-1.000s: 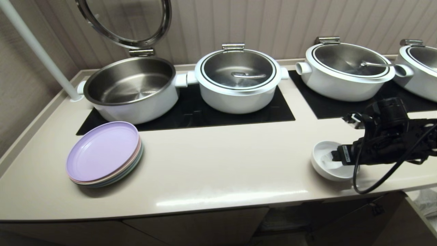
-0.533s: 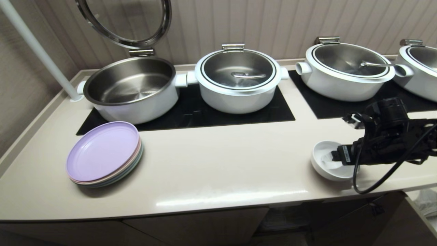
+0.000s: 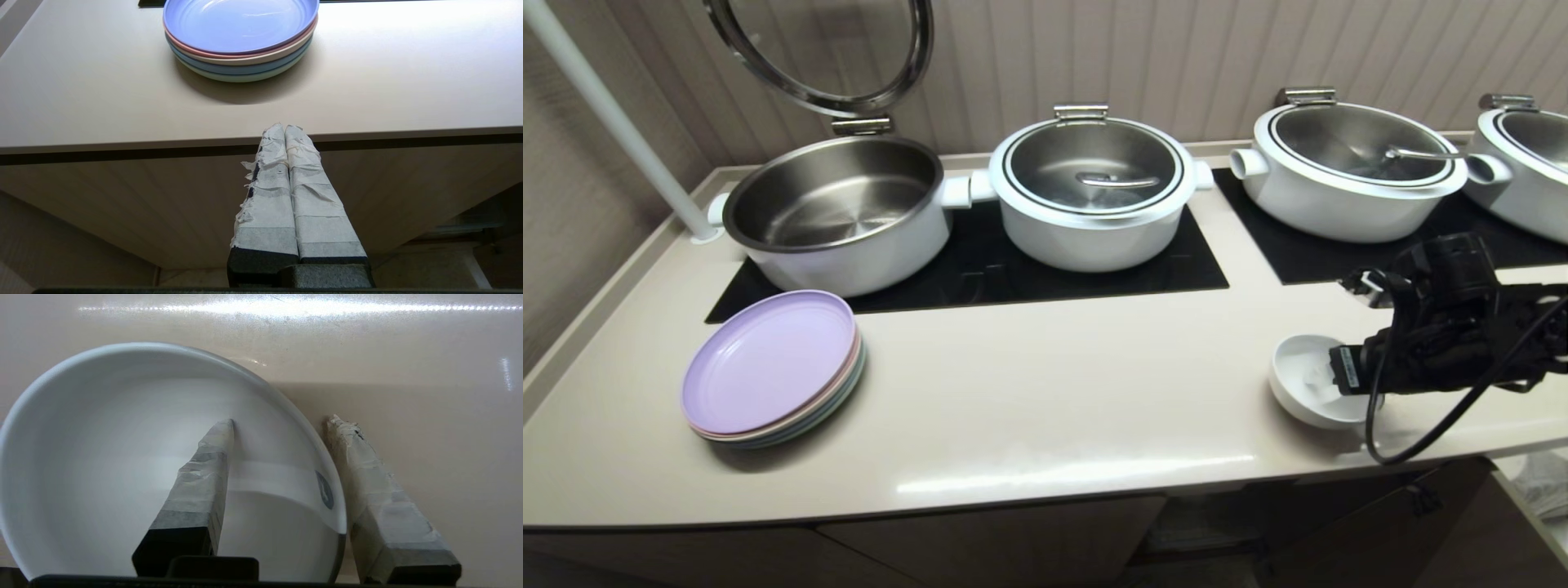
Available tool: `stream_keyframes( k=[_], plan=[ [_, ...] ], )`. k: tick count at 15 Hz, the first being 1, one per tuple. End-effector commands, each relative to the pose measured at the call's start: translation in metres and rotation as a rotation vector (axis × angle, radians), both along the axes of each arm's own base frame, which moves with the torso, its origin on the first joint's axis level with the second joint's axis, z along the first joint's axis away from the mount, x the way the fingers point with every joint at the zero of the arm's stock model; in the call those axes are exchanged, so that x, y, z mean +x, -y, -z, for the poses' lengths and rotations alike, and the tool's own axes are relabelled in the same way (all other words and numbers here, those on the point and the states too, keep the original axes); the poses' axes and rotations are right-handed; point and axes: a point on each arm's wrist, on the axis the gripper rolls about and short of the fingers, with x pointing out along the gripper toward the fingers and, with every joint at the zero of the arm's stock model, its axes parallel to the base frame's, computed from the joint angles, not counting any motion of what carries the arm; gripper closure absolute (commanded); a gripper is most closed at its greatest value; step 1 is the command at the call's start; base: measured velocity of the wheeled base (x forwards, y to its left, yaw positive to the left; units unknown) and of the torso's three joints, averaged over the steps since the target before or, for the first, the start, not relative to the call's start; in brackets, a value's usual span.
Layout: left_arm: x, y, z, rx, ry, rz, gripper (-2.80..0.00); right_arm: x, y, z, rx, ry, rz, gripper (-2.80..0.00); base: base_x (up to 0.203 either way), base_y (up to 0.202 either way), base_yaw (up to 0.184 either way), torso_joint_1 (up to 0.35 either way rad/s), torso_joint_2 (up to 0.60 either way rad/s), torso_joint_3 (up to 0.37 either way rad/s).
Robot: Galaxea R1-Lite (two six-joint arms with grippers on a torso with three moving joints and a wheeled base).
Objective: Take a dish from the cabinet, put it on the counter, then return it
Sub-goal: Pick up the bowl from the table
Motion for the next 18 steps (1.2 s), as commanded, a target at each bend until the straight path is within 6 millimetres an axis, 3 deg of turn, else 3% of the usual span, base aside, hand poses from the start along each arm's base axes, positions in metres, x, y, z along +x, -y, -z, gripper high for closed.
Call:
stream_keyframes(
  k=[1, 9, 18],
  plan=[
    [0.000, 0.000, 0.000, 0.000, 0.000, -0.001, 0.00, 0.000, 0.000, 0.000, 0.000, -0.001, -0.001, 0.00, 0.000, 0.000, 0.000, 0.000, 0.00, 0.000],
    [0.000, 0.000, 0.000, 0.000, 0.000, -0.001, 0.00, -0.001, 0.000, -0.003, 0.000, 0.009, -0.001, 0.00, 0.000, 0.000, 0.000, 0.000, 0.00, 0.000],
    [0.000, 0.000, 0.000, 0.000, 0.000, -0.001, 0.00, -0.016, 0.000, -0.012, 0.034, 0.026, 0.032, 0.00, 0.000, 0.000, 0.000, 0.000, 0.00, 0.000]
  ],
)
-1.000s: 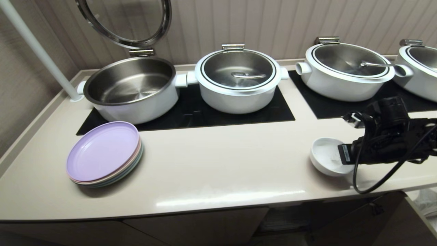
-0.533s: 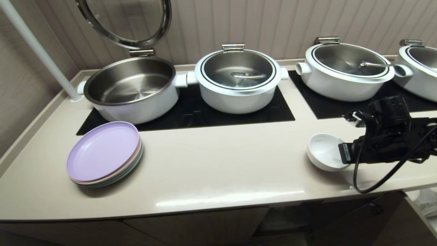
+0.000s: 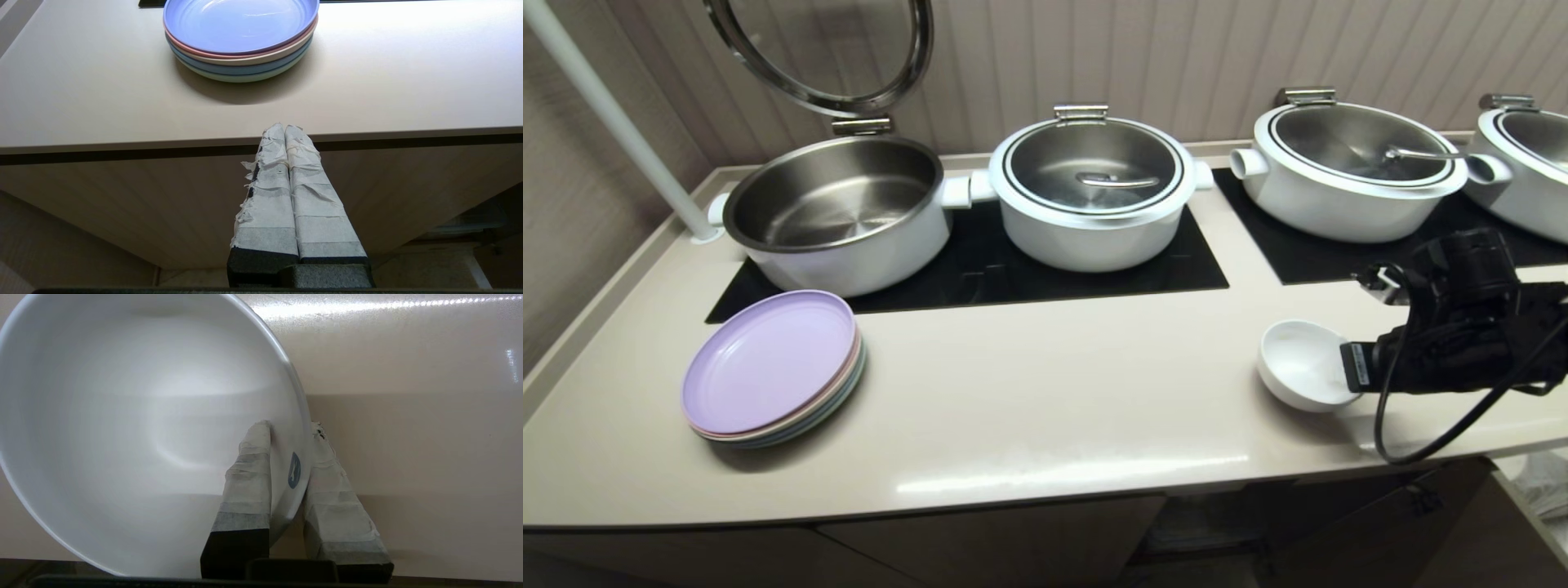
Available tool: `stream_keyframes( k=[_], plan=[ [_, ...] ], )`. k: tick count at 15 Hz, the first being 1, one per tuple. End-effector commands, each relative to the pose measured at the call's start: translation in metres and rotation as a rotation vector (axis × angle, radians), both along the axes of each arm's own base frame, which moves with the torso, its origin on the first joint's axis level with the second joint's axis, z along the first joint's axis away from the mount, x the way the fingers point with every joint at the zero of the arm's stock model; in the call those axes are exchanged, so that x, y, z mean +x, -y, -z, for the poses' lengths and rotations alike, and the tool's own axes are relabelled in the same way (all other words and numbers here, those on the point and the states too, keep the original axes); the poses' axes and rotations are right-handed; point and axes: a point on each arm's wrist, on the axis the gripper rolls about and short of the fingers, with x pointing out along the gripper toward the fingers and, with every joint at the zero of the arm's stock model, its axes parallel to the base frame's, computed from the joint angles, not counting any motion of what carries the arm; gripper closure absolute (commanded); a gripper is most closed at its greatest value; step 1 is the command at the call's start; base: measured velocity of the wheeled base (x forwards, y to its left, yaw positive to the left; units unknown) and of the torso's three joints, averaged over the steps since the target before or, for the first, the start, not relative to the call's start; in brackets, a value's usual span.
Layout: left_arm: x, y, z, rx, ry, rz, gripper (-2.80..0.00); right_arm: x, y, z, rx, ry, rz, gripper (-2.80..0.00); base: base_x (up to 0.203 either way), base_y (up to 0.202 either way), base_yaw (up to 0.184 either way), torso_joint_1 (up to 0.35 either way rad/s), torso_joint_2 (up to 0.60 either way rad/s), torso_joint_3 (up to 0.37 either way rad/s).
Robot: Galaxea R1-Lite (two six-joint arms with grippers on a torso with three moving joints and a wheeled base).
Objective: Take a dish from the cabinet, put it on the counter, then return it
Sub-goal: Pick up the bowl from the table
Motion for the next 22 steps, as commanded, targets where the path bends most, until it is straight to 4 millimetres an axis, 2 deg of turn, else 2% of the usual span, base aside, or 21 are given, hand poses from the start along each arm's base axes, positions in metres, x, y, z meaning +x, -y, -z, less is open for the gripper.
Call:
stream_keyframes(
  k=[1, 9, 22],
  plan=[
    [0.000, 0.000, 0.000, 0.000, 0.000, -0.001, 0.00, -0.007, 0.000, -0.003, 0.004, 0.006, 0.001, 0.00, 0.000, 0.000, 0.000, 0.000, 0.00, 0.000],
    [0.000, 0.000, 0.000, 0.000, 0.000, -0.001, 0.00, -0.016, 0.000, -0.005, 0.074, 0.002, 0.069, 0.00, 0.000, 0.000, 0.000, 0.000, 0.00, 0.000],
    [0.000, 0.000, 0.000, 0.000, 0.000, -0.001, 0.00, -0.021, 0.001, 0.002, 0.161, -0.043, 0.158, 0.00, 0.000, 0.000, 0.000, 0.000, 0.00, 0.000]
  ],
)
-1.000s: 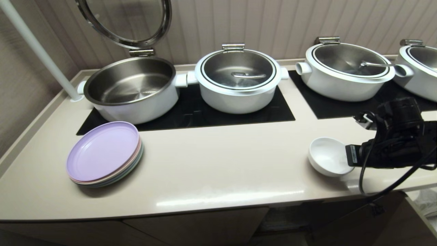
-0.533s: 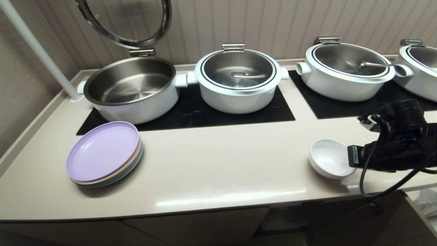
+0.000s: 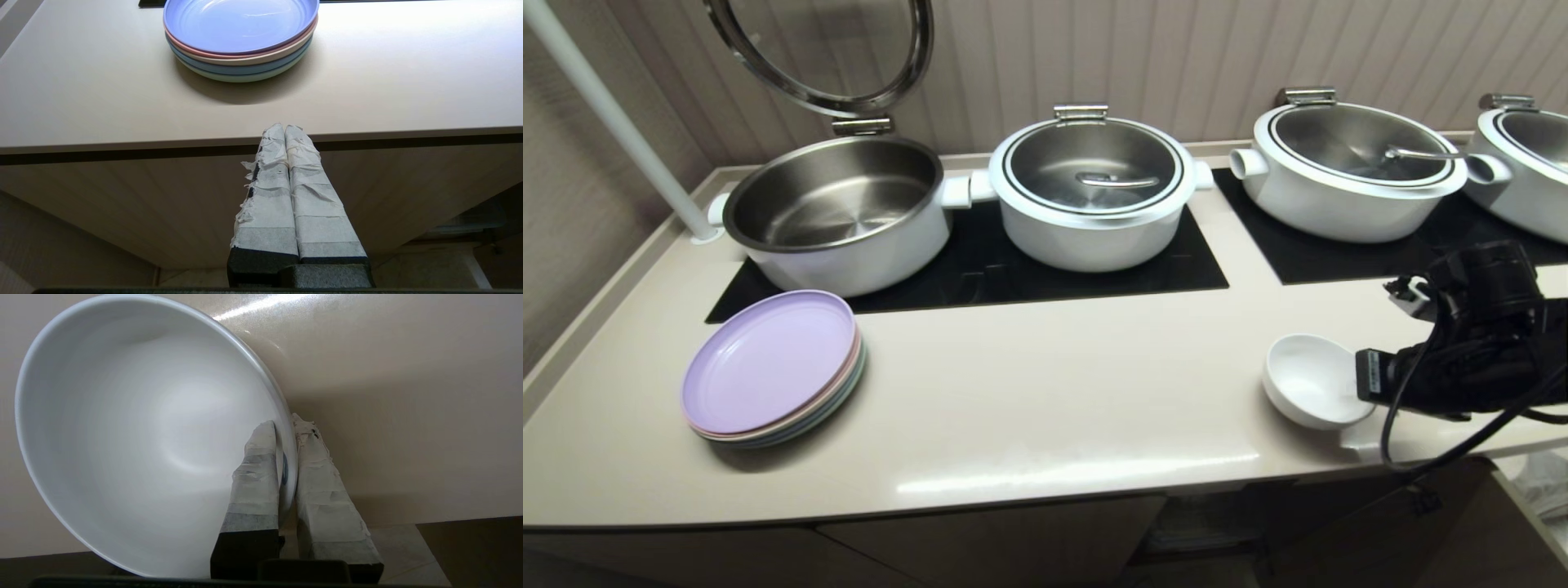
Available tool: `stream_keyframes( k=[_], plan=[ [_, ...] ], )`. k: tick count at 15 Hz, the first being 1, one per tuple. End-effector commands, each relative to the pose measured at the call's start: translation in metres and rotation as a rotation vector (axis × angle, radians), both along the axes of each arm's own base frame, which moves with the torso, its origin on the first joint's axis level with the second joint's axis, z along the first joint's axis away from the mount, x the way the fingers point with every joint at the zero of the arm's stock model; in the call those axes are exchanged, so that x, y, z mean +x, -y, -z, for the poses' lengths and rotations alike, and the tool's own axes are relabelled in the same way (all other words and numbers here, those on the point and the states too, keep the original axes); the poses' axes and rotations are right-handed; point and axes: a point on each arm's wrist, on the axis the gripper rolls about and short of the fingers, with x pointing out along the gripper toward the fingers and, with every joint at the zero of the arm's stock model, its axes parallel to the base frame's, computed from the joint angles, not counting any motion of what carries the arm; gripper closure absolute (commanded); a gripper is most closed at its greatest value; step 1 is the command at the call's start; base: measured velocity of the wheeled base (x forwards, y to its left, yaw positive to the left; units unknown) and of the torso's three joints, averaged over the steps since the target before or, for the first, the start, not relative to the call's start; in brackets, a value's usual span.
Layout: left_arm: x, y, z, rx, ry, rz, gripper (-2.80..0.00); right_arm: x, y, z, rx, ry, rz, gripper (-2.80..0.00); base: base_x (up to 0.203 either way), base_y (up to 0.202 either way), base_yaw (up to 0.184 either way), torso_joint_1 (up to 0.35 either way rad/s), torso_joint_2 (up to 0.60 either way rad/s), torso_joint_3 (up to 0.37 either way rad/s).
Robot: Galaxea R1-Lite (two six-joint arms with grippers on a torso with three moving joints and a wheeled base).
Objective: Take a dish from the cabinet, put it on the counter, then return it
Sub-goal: Pick up the bowl from the table
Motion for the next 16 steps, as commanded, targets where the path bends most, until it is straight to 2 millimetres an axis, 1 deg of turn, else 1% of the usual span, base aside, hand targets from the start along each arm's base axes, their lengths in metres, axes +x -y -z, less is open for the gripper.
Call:
stream_keyframes(
  k=[1, 4, 11, 16],
  plan=[
    [0.000, 0.000, 0.000, 0.000, 0.000, -0.001, 0.00, -0.002, 0.000, -0.001, 0.019, -0.002, 0.017, 0.00, 0.000, 0.000, 0.000, 0.000, 0.00, 0.000],
    [0.000, 0.000, 0.000, 0.000, 0.000, -0.001, 0.00, -0.004, 0.000, -0.003, 0.053, -0.006, 0.051, 0.00, 0.000, 0.000, 0.000, 0.000, 0.00, 0.000],
    [0.000, 0.000, 0.000, 0.000, 0.000, -0.001, 0.00, -0.007, 0.000, -0.011, 0.055, 0.025, 0.052, 0.00, 0.000, 0.000, 0.000, 0.000, 0.00, 0.000],
    [0.000, 0.000, 0.000, 0.000, 0.000, -0.001, 0.00, -0.006, 0.000, -0.011, 0.055, 0.026, 0.050, 0.00, 0.000, 0.000, 0.000, 0.000, 0.00, 0.000]
  ],
)
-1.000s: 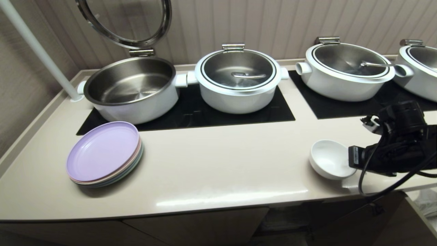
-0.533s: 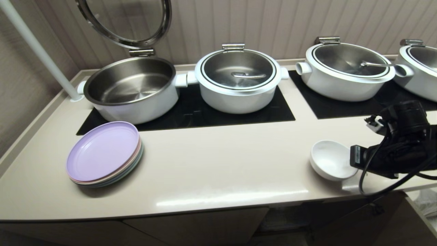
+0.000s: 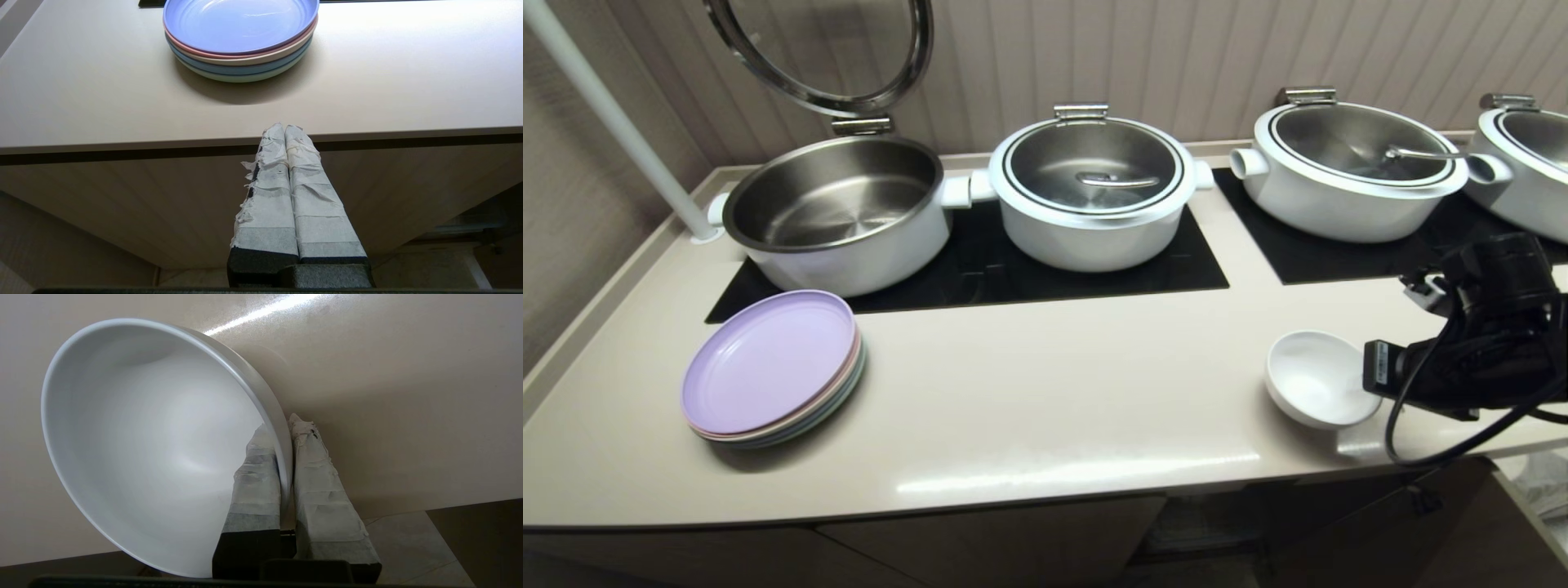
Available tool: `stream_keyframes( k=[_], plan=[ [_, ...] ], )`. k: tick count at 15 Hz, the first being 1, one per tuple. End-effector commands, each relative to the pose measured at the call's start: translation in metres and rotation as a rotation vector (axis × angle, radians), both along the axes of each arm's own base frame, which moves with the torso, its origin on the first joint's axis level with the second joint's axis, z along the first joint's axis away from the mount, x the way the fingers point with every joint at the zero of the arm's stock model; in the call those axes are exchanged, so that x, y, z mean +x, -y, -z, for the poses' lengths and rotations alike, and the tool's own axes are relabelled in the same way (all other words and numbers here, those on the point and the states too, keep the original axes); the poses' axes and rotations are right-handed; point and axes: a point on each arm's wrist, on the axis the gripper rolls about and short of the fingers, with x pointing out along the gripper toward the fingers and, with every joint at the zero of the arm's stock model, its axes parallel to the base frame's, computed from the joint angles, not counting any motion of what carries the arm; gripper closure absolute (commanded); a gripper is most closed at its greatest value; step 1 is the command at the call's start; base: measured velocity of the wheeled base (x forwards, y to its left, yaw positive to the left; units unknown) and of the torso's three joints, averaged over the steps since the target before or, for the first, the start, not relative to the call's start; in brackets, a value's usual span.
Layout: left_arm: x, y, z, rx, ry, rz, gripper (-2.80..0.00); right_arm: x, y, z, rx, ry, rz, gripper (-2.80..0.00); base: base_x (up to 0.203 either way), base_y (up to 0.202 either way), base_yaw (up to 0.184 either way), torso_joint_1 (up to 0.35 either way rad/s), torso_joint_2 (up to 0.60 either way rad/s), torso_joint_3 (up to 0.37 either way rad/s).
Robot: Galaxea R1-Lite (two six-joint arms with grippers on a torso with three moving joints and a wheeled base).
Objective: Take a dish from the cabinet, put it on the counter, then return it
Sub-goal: Pick up the bowl from the table
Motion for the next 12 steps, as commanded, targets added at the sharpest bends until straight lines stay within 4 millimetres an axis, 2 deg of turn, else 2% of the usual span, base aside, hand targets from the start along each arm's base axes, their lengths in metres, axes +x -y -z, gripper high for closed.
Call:
stream_keyframes(
  k=[1, 6, 12],
  plan=[
    [0.000, 0.000, 0.000, -0.001, 0.000, -0.001, 0.00, 0.000, 0.000, 0.000, 0.002, 0.001, 0.000, 0.00, 0.000, 0.000, 0.000, 0.000, 0.00, 0.000],
    [0.000, 0.000, 0.000, -0.001, 0.000, -0.001, 0.00, -0.004, 0.000, -0.001, 0.004, -0.014, 0.000, 0.00, 0.000, 0.000, 0.000, 0.000, 0.00, 0.000],
    [0.000, 0.000, 0.000, -0.001, 0.000, -0.001, 0.00, -0.020, 0.000, -0.014, 0.006, -0.011, -0.002, 0.00, 0.000, 0.000, 0.000, 0.000, 0.00, 0.000]
  ],
)
